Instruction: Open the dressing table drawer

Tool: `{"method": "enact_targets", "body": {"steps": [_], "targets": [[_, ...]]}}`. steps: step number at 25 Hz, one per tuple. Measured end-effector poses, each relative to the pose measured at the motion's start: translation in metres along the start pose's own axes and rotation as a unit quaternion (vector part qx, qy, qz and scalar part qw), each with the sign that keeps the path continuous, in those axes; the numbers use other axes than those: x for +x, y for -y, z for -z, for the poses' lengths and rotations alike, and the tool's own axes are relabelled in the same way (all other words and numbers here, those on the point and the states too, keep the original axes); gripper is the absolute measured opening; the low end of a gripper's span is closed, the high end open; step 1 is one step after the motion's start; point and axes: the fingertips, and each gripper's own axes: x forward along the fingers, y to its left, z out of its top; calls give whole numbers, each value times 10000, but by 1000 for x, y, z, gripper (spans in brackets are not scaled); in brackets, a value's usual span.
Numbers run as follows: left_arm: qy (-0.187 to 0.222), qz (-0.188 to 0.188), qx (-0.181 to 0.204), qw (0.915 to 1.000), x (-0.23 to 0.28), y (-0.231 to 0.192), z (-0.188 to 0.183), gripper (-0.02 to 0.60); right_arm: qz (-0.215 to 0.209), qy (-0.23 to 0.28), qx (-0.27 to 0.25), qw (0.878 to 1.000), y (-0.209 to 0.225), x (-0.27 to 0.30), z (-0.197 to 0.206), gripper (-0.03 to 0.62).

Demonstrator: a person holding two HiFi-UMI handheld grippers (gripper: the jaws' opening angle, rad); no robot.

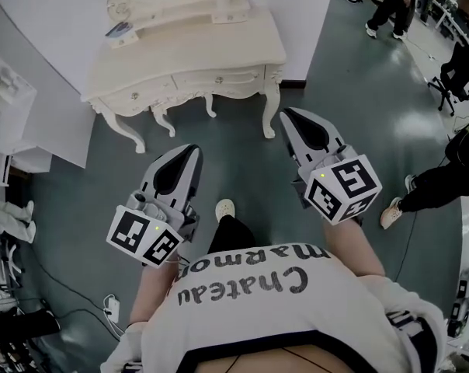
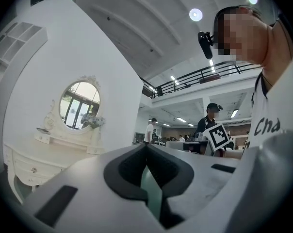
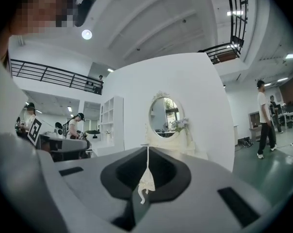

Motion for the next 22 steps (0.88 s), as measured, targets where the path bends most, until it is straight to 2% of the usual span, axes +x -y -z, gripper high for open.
{"method": "enact_targets", "body": {"steps": [14,22], "targets": [[147,276,15,9995,80,-140,-51,23,192,27,-357,9992,27,151,-35,26],[118,607,129,9980,110,-199,-64,23,428,102,-410,9982,39,214,-44,26]]}}
